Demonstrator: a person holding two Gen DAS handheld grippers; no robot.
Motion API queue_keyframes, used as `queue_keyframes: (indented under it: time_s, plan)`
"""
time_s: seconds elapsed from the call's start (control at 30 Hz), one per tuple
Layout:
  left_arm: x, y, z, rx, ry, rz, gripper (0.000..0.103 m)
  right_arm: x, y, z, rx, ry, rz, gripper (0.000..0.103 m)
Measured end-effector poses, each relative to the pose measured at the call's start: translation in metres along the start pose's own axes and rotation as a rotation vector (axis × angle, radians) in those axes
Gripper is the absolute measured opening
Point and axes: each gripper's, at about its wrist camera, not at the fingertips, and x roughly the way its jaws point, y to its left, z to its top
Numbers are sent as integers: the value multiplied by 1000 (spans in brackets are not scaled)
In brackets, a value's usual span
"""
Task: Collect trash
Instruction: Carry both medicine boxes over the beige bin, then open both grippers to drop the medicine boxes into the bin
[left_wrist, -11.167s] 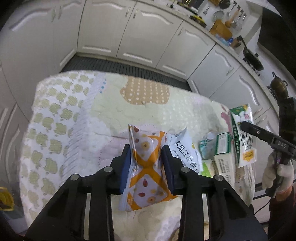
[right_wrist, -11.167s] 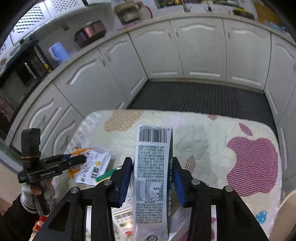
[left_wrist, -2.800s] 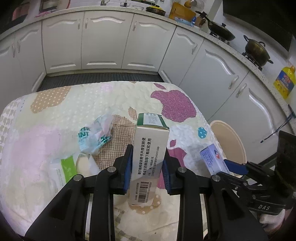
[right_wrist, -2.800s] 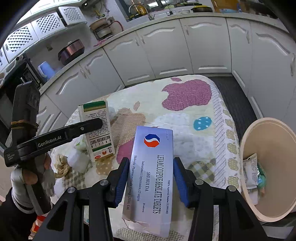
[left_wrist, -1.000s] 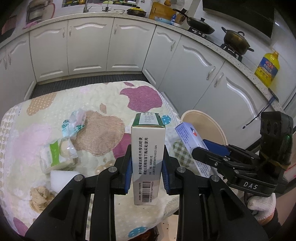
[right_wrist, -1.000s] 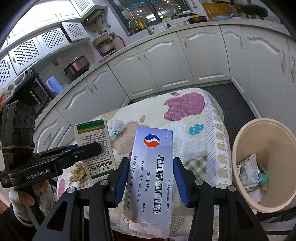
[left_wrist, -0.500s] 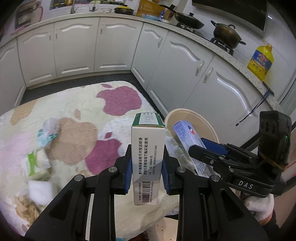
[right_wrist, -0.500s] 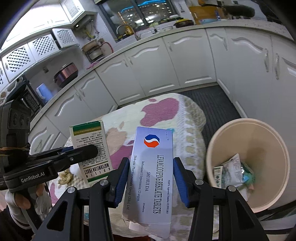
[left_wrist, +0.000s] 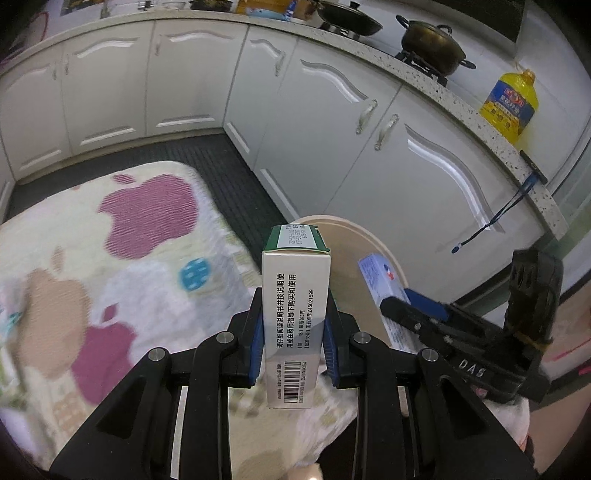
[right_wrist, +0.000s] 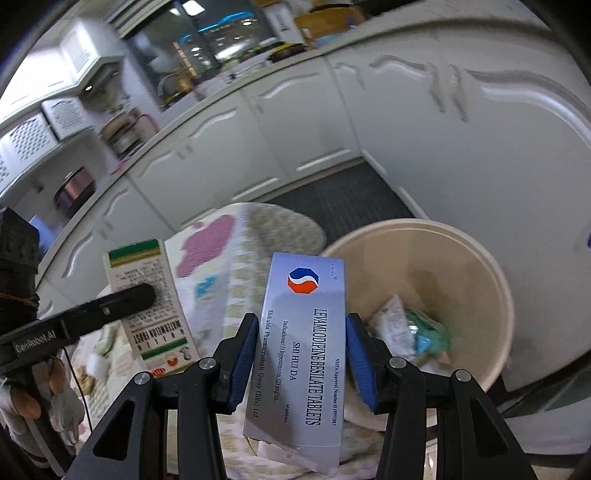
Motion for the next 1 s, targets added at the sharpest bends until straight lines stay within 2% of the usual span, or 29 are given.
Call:
queue_keyframes:
  time_s: [0.23,0.3,0.37,0.4,0.43,0.53,0.7,1.0]
  plan:
    - [44,-29,21,23,14,-26,25,4,-42,10,64,-5,-91,46]
    - [56,-32,23,22,7,-37,25,4,-48,13,77,-16,-120,53]
    - [64,-32,24,12,-7,-78,26,2,-54,15,90,-26,-136,54]
    - [69,-31,24,7,-5,-91,30,0,-56,15,94,-30,-142,54]
    - [73,-30,22,1,5,-87,41,-1,-57,14,94,-31,-143,54]
    - [78,-26,17,-1,22,-76,46,-1,-58,9,89,-25,-158,55]
    - [69,-25,9,25,22,-45,46,1,-52,0,83,-31,-158,61]
    - [26,-19,-12,82,-58,64,46,6,-19,-10,15,-31,-145,61]
